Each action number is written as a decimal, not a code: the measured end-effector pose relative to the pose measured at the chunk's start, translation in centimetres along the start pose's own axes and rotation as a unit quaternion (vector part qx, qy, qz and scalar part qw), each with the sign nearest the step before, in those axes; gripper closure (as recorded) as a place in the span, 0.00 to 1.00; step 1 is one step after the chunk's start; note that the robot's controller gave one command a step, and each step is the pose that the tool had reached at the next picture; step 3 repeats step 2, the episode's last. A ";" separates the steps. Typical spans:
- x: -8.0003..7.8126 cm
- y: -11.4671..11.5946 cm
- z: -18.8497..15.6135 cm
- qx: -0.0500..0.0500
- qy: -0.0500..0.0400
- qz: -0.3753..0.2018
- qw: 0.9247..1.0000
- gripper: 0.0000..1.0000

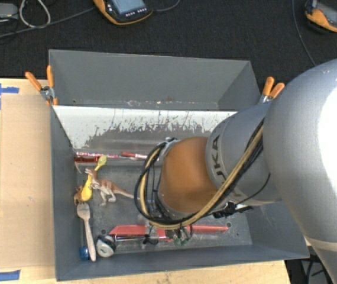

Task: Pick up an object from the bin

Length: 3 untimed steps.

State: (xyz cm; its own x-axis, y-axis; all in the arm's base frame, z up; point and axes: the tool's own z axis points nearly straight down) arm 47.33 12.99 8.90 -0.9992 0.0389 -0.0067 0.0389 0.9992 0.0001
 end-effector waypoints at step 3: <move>0.1 0.5 -13.9 0.002 0.006 -0.029 1.000 1.00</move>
Offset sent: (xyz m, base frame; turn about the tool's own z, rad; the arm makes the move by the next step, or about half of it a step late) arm 0.0011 0.0028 0.1871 -0.0785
